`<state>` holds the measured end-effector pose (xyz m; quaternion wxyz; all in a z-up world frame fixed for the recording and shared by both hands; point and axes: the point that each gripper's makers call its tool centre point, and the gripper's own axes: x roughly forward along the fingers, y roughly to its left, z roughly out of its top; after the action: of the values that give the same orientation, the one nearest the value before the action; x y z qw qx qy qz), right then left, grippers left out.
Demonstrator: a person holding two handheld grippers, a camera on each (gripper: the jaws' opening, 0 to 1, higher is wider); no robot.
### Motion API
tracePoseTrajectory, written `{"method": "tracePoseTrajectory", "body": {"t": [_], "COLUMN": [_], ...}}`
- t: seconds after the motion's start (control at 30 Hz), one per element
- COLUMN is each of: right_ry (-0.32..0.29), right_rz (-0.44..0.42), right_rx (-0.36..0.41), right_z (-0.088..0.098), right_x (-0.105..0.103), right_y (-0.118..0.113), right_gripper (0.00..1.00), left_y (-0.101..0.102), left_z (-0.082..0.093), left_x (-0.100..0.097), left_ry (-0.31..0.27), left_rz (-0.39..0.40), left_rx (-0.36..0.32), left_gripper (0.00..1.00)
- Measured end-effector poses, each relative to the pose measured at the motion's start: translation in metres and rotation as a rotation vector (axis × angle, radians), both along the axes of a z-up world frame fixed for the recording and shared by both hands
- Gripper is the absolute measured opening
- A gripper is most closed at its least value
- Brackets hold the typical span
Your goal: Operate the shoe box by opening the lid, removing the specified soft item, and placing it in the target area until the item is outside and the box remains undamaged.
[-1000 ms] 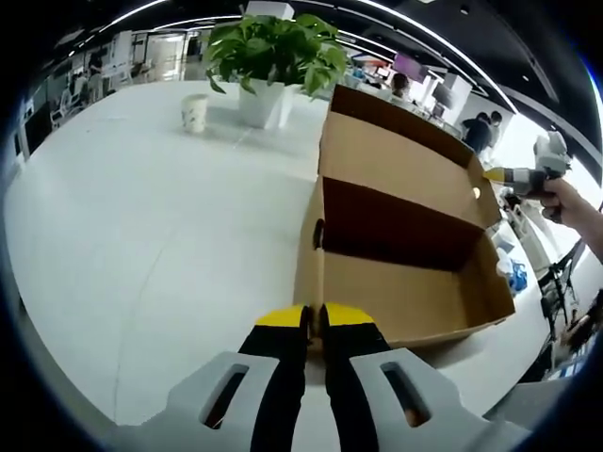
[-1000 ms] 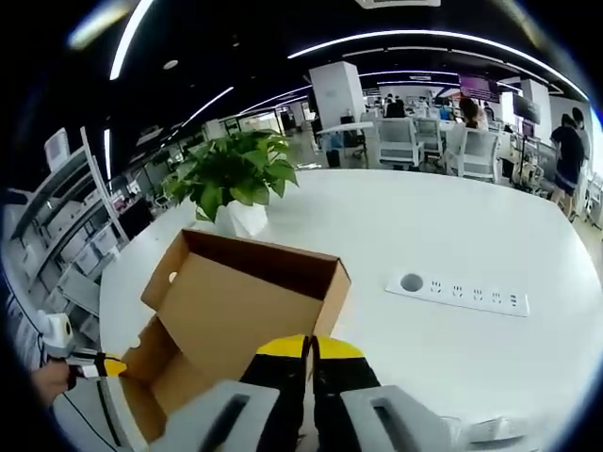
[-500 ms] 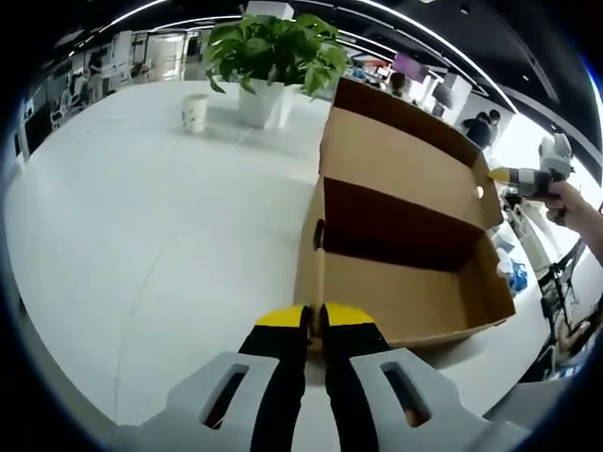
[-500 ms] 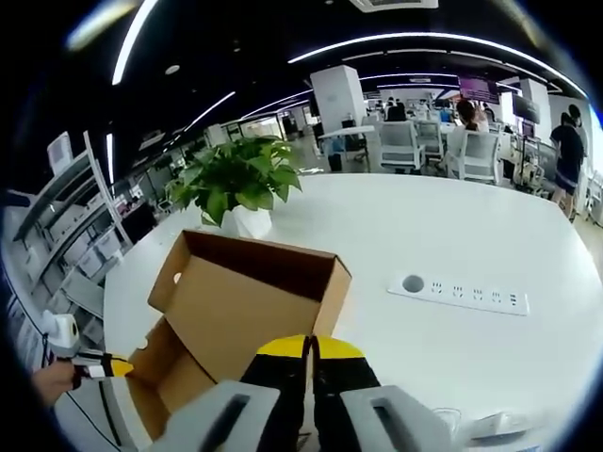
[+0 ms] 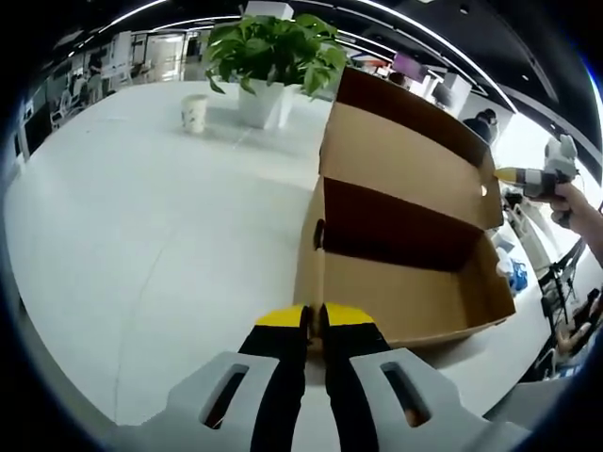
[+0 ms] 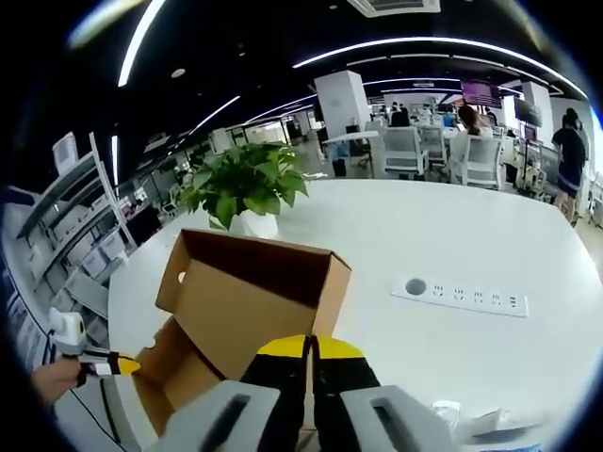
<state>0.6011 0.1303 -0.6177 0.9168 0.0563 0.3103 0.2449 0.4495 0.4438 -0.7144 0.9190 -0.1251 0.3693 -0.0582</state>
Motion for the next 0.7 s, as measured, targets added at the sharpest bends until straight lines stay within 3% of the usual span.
{"method": "tracePoseTrajectory", "body": {"t": [0.7], "right_ry": [-0.023], "right_rz": [0.011], "right_rx": [0.024], "right_z": [0.008], "right_x": [-0.012], "right_y": [0.0], "right_gripper": [0.0], "left_y": [0.0], "left_z": [0.0], "left_x": [0.0], "left_ry": [-0.001], "left_rz": [-0.003], "left_rx": [0.001], "left_gripper": [0.04]}}
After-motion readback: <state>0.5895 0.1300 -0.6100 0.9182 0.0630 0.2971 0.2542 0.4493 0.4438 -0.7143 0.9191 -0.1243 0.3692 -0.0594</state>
